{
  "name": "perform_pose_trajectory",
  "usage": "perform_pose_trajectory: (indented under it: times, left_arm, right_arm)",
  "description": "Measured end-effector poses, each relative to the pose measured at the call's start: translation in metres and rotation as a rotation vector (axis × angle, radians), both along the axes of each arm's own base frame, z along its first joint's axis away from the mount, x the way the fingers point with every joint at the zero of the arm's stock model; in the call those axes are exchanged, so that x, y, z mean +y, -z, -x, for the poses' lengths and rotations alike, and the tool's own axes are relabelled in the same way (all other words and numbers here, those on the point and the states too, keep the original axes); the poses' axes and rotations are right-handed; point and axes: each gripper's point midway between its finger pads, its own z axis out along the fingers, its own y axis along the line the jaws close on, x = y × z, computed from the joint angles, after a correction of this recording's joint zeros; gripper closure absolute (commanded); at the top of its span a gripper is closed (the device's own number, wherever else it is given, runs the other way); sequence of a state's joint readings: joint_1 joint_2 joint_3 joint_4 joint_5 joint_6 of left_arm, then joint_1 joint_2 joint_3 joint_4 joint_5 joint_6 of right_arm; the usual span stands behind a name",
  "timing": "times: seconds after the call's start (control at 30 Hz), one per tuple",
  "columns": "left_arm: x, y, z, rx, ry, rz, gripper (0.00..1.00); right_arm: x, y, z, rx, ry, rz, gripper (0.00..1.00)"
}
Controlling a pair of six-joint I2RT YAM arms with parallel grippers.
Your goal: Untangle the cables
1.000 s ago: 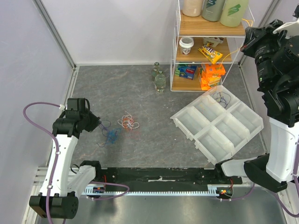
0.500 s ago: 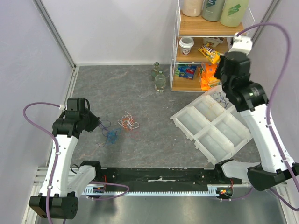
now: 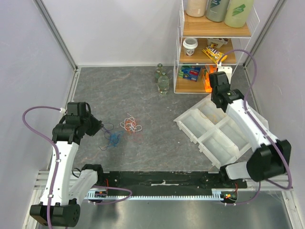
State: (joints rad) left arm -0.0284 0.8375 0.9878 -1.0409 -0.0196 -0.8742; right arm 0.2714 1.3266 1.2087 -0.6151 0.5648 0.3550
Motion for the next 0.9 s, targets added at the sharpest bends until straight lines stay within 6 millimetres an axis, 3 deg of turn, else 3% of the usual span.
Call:
perform_pose_trajectory:
  times: [0.17, 0.27, 0.37, 0.5, 0.6, 0.7, 0.9]
  left_arm:
    - [-0.001, -0.003, 0.005, -0.014, 0.003, 0.003, 0.98]
    - [0.0, -0.006, 0.011, -0.024, 0.002, 0.004, 0.98]
    - [0.0, -0.008, 0.016, -0.033, 0.003, 0.004, 0.98]
    - [-0.001, -0.008, 0.021, -0.025, 0.006, 0.007, 0.98]
    - [-0.003, -0.007, 0.024, -0.016, 0.015, 0.018, 0.98]
    - [-0.004, -0.006, 0.026, -0.009, 0.018, 0.022, 0.98]
    - [-0.005, -0.006, 0.026, -0.011, 0.02, 0.024, 0.98]
  right_arm:
    - [-0.02, 0.054, -0.006, 0.175, 0.078, 0.09, 1.0]
    - [-0.034, 0.061, 0.002, 0.227, 0.129, 0.152, 1.0]
    - [-0.045, 0.038, 0.001, 0.205, 0.178, 0.186, 1.0]
    - [-0.051, -0.013, -0.018, 0.077, 0.228, 0.16, 1.0]
    - [-0.051, -0.024, -0.024, 0.04, 0.237, 0.138, 1.0]
    - [-0.042, -0.007, -0.026, 0.076, 0.198, 0.113, 1.0]
    - [0.005, 0.069, 0.002, 0.275, 0.013, 0.04, 1.0]
